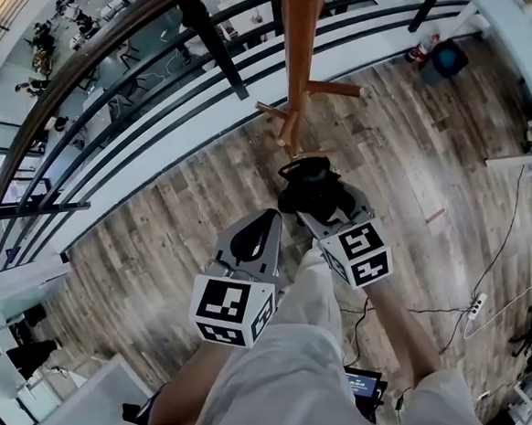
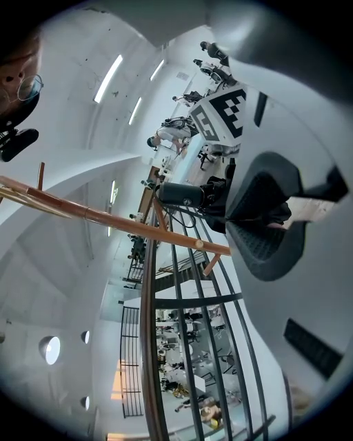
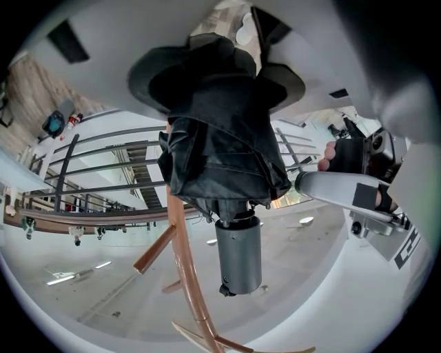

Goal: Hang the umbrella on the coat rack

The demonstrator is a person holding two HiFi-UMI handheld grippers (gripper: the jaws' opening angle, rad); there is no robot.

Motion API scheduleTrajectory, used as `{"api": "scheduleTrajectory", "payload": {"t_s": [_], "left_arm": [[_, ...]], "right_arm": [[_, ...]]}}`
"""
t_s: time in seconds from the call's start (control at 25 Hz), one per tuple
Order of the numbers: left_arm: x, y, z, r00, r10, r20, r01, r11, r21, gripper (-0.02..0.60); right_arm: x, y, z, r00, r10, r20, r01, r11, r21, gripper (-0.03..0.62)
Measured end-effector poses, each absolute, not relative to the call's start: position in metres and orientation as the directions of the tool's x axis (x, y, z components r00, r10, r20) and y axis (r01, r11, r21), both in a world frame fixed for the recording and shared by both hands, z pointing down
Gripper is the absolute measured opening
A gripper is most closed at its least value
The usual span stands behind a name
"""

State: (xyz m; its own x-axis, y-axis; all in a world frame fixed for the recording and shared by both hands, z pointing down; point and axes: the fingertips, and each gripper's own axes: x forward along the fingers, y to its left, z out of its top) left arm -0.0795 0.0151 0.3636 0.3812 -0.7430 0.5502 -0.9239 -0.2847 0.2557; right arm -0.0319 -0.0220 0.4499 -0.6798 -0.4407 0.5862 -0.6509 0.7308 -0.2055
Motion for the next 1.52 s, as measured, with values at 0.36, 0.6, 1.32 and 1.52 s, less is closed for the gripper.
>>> {"api": "scheduleTrajectory", "payload": {"t_s": [0.36,0.6,1.32,1.52], "left_arm": [[-0.079,0.01,0.388,0.382,-0.726,0.572,-0.924,-0.284,0.256,0.025],[-0.08,0.0,0.4,0.376,-0.728,0.573,-0.926,-0.274,0.26,0.025],[-0.1,-0.026,0.418,0.334,-0.74,0.584,-0.941,-0.228,0.249,0.025],[-0.103,-0.028,0.425,0.331,-0.737,0.59,-0.943,-0.231,0.241,0.025]], "right_arm": [[-0.041,-0.036,0.466,-0.678,-0.436,0.592,-0.646,0.737,-0.197,0.282],[-0.046,-0.049,0.474,-0.678,-0.436,0.591,-0.641,0.744,-0.186,0.282],[-0.054,-0.074,0.5,-0.661,-0.42,0.621,-0.645,0.741,-0.186,0.282],[-0.058,-0.074,0.511,-0.657,-0.419,0.627,-0.651,0.735,-0.19,0.282]]}}
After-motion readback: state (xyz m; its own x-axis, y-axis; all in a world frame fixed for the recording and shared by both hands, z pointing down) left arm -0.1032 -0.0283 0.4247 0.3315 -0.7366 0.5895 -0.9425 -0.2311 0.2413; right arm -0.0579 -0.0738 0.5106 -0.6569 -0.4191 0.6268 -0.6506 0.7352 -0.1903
